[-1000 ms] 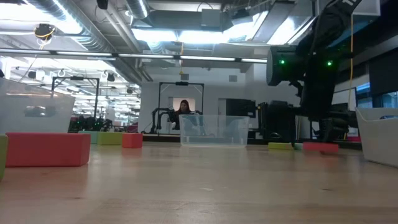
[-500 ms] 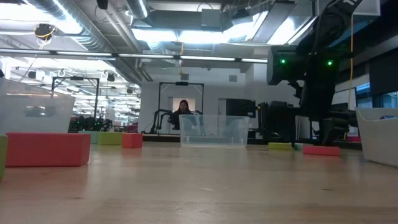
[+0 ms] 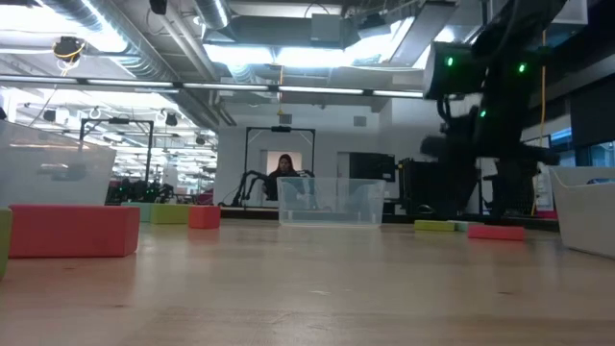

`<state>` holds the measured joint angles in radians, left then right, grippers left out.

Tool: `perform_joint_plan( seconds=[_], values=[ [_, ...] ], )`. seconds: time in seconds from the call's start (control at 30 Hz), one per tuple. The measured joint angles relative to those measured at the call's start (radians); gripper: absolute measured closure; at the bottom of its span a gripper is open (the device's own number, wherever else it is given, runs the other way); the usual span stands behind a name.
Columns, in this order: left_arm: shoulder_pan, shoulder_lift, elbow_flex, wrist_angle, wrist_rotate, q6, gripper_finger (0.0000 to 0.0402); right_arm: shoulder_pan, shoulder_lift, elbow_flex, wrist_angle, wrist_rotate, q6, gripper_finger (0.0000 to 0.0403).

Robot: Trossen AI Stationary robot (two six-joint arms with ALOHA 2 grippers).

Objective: Sort & place blocks by color
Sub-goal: Put the top right orange block into the gray bin

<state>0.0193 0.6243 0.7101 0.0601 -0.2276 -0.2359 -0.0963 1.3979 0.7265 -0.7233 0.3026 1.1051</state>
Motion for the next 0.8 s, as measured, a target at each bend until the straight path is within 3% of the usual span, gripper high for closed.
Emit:
perform_joint_plan(
  seconds=[0.1, 0.23, 0.5, 0.8],
  values=[
    [0.000, 0.000, 0.000, 0.000, -0.001, 0.000, 0.0374, 0.000, -0.051, 0.000, -0.004, -0.163, -0.263, 0.0115],
    [0.000, 0.000, 0.000, 0.000, -0.021, 0.000, 0.0374, 0.001, -0.053, 0.001, -0.011, -0.319, -0.407, 0.0115],
    [0.000, 0.000, 0.000, 0.000, -0.038, -0.001, 0.0374, -0.010, 0.048, 0.001, -0.019, -0.261, -0.511, 0.0115],
    [0.000, 0.000, 0.000, 0.000, -0.045, 0.001, 0.0374, -0.009, 0.109, 0.002, -0.001, -0.270, -0.567, 0.0115]
  ],
)
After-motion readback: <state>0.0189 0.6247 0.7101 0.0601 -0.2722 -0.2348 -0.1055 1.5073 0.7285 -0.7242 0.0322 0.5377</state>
